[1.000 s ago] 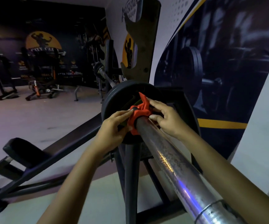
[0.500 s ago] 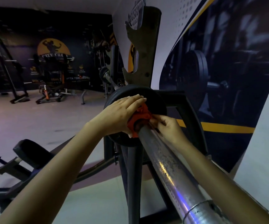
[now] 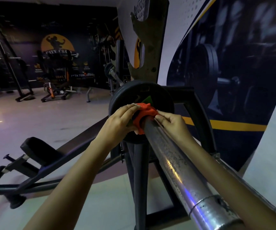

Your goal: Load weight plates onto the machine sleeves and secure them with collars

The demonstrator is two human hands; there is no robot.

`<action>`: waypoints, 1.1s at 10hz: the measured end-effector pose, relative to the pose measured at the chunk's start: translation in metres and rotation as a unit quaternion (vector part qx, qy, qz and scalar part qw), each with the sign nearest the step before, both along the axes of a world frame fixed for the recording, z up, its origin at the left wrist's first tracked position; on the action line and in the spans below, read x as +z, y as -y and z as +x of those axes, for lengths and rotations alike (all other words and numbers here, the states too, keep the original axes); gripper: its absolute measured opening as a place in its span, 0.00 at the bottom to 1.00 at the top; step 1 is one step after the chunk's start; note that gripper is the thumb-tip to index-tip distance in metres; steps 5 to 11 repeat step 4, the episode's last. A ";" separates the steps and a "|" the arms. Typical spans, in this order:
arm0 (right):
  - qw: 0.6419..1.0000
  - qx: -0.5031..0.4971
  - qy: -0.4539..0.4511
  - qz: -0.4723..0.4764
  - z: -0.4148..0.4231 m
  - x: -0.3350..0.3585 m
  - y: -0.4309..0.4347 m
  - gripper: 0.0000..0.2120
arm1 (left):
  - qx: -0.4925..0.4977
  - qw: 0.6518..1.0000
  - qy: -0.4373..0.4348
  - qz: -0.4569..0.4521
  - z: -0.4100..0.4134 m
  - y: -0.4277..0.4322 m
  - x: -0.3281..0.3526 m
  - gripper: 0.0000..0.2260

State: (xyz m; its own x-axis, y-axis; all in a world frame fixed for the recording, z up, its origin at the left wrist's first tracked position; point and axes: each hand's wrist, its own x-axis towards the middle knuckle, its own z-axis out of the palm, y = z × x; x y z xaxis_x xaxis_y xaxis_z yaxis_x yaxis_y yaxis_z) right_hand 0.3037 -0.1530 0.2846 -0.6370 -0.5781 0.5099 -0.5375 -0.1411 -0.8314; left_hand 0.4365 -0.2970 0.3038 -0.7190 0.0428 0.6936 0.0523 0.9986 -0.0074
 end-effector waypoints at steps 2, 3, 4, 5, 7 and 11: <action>0.962 -0.103 -0.216 0.133 -0.005 0.003 -0.024 0.23 | -0.015 0.999 0.039 0.012 0.007 -0.003 0.019 0.32; 0.932 -0.149 -0.300 0.140 -0.007 0.013 -0.043 0.25 | -0.026 0.997 -0.024 0.069 0.008 -0.015 0.028 0.31; 0.900 -0.192 -0.362 0.148 -0.003 0.029 -0.059 0.26 | 0.013 0.997 -0.058 0.056 0.007 -0.033 0.036 0.28; 0.900 -0.192 -0.362 0.148 -0.003 0.029 -0.059 0.26 | 0.013 0.997 -0.058 0.056 0.007 -0.033 0.036 0.28; 0.900 -0.192 -0.362 0.148 -0.003 0.029 -0.059 0.26 | 0.013 0.997 -0.058 0.056 0.007 -0.033 0.036 0.28; 0.900 -0.192 -0.362 0.148 -0.003 0.029 -0.059 0.26 | 0.013 0.997 -0.058 0.056 0.007 -0.033 0.036 0.28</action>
